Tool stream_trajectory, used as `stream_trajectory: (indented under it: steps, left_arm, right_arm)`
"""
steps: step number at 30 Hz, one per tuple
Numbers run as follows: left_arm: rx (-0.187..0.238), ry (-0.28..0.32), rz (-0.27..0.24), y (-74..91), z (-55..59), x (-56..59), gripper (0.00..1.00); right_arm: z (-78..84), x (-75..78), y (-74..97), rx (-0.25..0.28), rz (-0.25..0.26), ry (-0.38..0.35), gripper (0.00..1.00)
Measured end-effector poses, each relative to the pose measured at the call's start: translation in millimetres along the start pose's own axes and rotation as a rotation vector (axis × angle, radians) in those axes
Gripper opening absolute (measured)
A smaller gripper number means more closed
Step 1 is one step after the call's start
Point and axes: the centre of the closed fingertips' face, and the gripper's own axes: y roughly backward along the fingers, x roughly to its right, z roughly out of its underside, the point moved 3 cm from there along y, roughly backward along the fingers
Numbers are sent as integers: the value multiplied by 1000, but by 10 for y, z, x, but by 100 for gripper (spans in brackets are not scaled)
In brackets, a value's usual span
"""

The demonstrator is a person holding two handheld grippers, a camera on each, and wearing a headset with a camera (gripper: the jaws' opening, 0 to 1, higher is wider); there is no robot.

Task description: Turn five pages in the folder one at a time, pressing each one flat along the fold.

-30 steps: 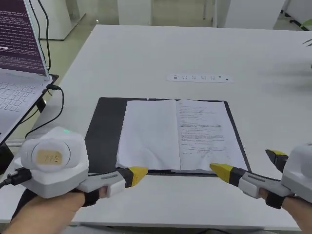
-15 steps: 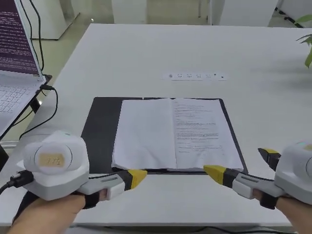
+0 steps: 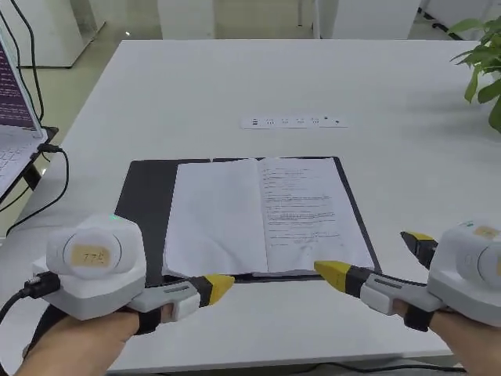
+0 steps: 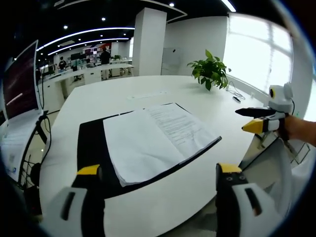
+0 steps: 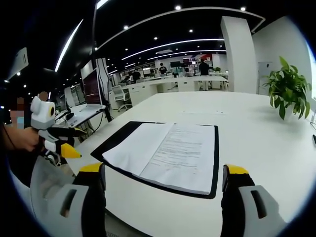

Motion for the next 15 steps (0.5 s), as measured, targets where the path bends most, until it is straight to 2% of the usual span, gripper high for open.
stream_trajectory:
  steps: [4, 15]
  left_arm:
    - [6, -5, 22, -65, -43, 66, 93]
    - [-1, -59, 93, -381, -199, 311, 88]
  right_arm:
    - [-6, 20, 22, 0, 4, -5, 98]
    - [-50, 24, 75, 17, 9, -14, 97]
